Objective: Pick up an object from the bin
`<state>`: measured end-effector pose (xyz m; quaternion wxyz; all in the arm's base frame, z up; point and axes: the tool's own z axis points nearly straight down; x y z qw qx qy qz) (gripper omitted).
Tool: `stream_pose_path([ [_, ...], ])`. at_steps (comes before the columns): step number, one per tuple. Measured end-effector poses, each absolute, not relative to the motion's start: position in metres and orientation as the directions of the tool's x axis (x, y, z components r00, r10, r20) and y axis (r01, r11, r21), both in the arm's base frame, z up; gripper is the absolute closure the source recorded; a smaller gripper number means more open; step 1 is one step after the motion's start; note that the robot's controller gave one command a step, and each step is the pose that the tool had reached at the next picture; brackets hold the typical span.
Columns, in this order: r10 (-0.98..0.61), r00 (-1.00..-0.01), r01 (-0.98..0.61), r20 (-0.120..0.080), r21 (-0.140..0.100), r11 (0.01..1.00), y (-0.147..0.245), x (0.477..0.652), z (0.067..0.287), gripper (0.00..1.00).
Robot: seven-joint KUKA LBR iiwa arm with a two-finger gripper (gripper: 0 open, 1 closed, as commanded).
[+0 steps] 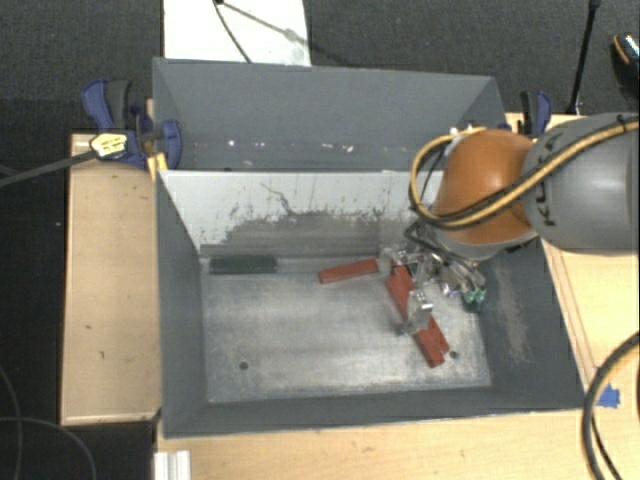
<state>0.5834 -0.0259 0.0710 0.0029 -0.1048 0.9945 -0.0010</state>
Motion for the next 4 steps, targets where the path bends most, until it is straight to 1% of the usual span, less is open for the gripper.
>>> stream_pose_path([
  [1,-0.177,-0.984,-0.177,-0.007,0.003,0.984,0.043,0.589,0.083,0.00],
  [2,-0.135,-0.991,-0.135,-0.002,0.001,0.991,0.019,0.590,0.072,0.00],
  [3,-0.083,-0.997,-0.083,-0.005,0.002,0.997,0.037,0.592,0.072,0.00],
  [4,-0.078,-0.997,-0.078,-0.010,0.001,0.997,0.036,0.594,0.074,1.00],
])
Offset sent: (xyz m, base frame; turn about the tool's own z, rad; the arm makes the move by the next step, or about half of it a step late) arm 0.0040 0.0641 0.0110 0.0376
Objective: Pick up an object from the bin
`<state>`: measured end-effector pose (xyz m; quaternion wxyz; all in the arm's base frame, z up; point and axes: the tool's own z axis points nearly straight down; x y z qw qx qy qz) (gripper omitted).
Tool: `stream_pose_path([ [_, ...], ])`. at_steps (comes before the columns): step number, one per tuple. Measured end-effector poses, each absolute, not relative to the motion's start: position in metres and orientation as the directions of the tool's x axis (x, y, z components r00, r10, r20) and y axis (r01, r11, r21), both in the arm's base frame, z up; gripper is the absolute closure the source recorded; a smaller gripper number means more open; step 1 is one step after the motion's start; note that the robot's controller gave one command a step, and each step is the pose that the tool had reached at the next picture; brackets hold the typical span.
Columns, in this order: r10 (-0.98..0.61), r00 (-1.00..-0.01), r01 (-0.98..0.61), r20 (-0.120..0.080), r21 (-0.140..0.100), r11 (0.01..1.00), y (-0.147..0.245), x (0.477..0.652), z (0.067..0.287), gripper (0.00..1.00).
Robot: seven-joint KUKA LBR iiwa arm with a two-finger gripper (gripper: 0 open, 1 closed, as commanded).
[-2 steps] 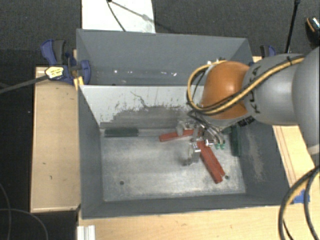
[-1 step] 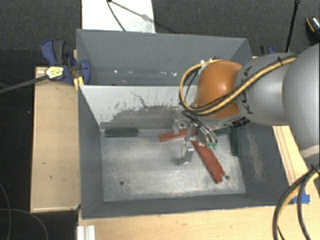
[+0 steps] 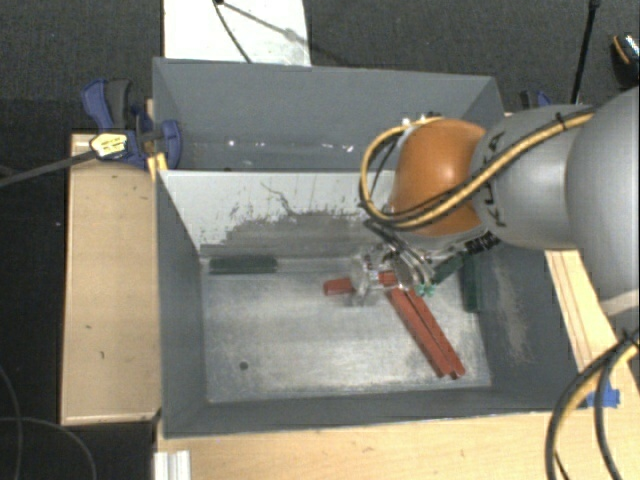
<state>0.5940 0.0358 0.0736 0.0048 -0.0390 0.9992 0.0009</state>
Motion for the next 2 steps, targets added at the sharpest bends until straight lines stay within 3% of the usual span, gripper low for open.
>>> stream_pose_path([
  [1,-0.076,-0.997,-0.076,-0.005,0.002,0.997,0.0358,0.5924,0.0717,0.00],
  [2,-0.077,-0.997,-0.077,-0.005,0.002,0.997,0.0358,0.5924,0.0718,1.00],
])
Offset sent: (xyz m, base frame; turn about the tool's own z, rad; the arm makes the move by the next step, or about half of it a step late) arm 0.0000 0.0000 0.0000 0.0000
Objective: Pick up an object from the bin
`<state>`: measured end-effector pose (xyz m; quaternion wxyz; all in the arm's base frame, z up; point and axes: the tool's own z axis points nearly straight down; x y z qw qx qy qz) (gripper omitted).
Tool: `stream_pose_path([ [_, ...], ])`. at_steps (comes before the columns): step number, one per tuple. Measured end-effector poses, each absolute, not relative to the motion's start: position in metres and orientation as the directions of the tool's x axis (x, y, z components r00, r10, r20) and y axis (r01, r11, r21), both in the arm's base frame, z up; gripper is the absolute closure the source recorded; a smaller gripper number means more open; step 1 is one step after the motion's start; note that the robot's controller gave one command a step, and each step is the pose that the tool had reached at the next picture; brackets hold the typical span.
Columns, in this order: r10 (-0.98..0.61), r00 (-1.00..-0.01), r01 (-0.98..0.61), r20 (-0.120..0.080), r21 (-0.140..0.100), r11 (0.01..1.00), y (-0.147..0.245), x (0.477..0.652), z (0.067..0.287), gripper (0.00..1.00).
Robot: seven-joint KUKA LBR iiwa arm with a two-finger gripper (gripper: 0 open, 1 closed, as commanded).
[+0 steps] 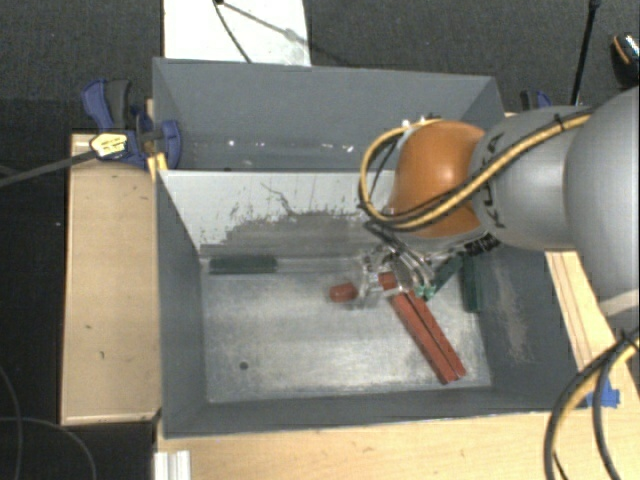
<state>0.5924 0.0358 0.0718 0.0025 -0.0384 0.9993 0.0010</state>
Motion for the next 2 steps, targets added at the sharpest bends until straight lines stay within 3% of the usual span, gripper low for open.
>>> stream_pose_path([
  [1,-0.113,-0.994,-0.113,-0.004,-0.004,0.994,-0.046,0.559,0.124,1.00],
  [2,-0.122,-0.993,-0.122,-0.011,-0.002,0.993,-0.030,0.551,0.240,1.00],
])
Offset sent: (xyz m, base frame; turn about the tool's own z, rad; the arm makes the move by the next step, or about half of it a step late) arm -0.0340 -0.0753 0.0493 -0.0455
